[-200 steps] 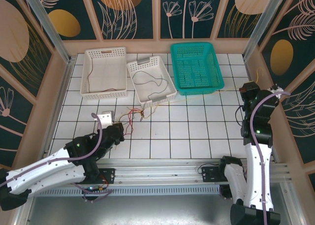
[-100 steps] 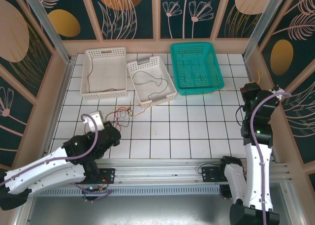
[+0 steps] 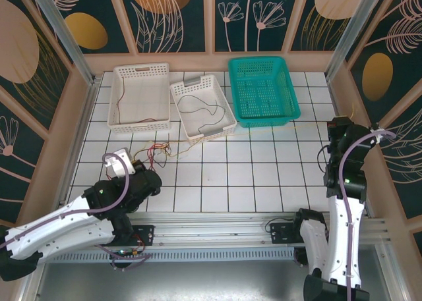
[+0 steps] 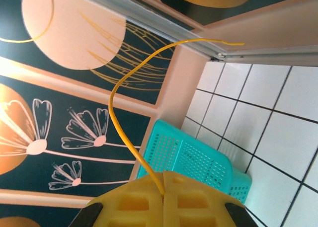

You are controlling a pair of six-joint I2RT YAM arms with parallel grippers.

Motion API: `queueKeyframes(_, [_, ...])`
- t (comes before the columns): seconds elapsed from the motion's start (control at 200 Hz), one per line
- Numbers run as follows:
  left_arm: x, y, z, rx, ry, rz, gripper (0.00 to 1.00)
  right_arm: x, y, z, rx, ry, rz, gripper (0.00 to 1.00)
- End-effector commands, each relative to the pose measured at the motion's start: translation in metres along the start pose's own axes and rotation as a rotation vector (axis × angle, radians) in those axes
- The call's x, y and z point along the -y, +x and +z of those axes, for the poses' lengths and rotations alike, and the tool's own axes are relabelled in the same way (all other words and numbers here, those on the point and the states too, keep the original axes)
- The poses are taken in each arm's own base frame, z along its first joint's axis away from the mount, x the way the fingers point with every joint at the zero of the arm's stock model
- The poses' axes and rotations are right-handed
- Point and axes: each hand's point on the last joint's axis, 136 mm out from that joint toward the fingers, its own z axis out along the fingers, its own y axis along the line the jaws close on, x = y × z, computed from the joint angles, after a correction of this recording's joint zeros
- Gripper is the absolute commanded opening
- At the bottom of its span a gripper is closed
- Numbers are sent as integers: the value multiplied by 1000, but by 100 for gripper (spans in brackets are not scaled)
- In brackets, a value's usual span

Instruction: Untangle the cables

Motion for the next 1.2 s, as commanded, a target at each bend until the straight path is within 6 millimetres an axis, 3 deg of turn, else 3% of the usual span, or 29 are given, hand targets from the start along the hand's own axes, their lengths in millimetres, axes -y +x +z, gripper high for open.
queueKeyframes(0.0, [-7, -18, -2, 70, -39, -7, 0, 15, -23, -9, 113, 94, 75, 0])
queueKeyframes(0.065, [-4, -16, 0, 58, -22, -4, 0, 20, -27, -9, 136, 117, 74, 0])
queueKeyframes(0.135, [16, -8, 5, 28, 60, 12, 0, 16, -18, -3, 89, 87, 44, 0])
queueKeyframes(0.23, [44, 6, 11, -20, 150, 61, 0, -1, 8, 12, -46, -33, -43, 0])
queueKeyframes(0.42, [111, 25, 17, -94, 316, 135, 0, -14, 58, 25, -298, -174, -124, 0])
queueKeyframes(0.5, [130, 23, 18, -96, 346, 142, 0, -11, 67, 24, -339, -189, -140, 0])
queueKeyframes(0.561, [141, 22, 18, -94, 360, 151, 0, -21, 70, 20, -353, -253, -165, 0])
queueKeyframes(0.826, [165, 28, 23, -116, 391, 170, 0, -120, 66, -11, -409, -530, -277, 0])
queueKeyframes(1.076, [167, 41, 27, -144, 407, 153, 0, -234, 57, -40, -357, -697, -404, 0])
queueKeyframes(1.196, [167, 49, 29, -163, 418, 144, 0, -276, 48, -46, -305, -742, -429, 0])
